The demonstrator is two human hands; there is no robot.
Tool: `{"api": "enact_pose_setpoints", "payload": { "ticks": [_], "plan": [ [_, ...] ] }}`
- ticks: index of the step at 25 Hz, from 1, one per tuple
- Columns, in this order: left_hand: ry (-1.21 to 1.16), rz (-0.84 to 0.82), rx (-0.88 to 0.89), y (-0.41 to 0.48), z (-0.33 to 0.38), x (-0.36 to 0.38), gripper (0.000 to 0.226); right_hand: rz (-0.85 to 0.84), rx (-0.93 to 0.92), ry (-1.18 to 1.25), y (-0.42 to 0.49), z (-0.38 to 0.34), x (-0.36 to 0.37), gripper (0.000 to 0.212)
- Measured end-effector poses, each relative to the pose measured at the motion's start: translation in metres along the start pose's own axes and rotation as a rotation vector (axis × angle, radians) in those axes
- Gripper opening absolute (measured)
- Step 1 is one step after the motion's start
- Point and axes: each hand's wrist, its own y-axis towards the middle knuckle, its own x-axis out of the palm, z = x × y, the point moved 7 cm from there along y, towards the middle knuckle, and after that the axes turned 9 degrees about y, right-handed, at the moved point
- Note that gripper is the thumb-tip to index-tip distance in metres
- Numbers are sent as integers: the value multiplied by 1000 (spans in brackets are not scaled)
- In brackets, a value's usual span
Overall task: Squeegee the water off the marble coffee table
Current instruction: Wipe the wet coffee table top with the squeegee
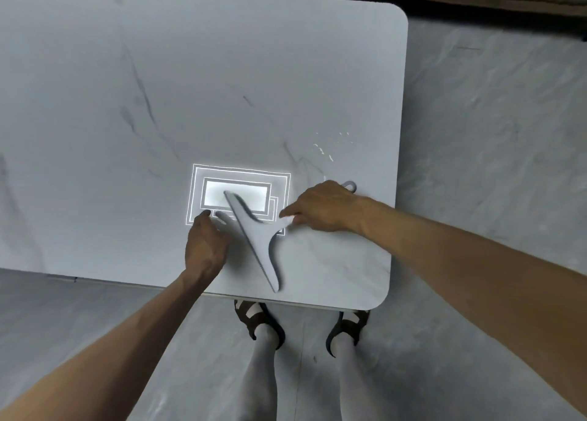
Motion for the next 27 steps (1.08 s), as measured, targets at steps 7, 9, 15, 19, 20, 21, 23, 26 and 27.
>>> {"api": "enact_pose_setpoints", "payload": {
  "ticks": [7, 9, 15, 19, 20, 21, 23, 26, 27],
  "plan": [
    [231, -69, 283, 2, 100, 28, 53, 262, 438, 184, -71, 140, -54, 38],
    [353, -96, 342, -2, 129, 42, 60, 300, 510, 194, -97, 162, -52, 37],
    [828, -124, 547, -21, 160, 65, 45, 414, 673, 211, -170, 191, -50, 26],
    [723, -178, 493, -22, 167, 56, 48, 577, 782, 552, -157, 200, -67, 31],
    [617, -245, 445, -22, 164, 54, 53, 619, 817, 663, -149, 199, -69, 32],
    [508, -313, 401, -22, 161, 56, 56, 648, 842, 753, -139, 197, -69, 33],
    [495, -290, 400, -23, 161, 52, 53, 645, 861, 818, -125, 184, -65, 37],
    [469, -272, 300, -20, 154, 45, 68, 582, 866, 737, -130, 151, -43, 36],
    [390, -275, 277, -15, 151, 47, 71, 546, 864, 706, -137, 138, -30, 36]
  ]
}}
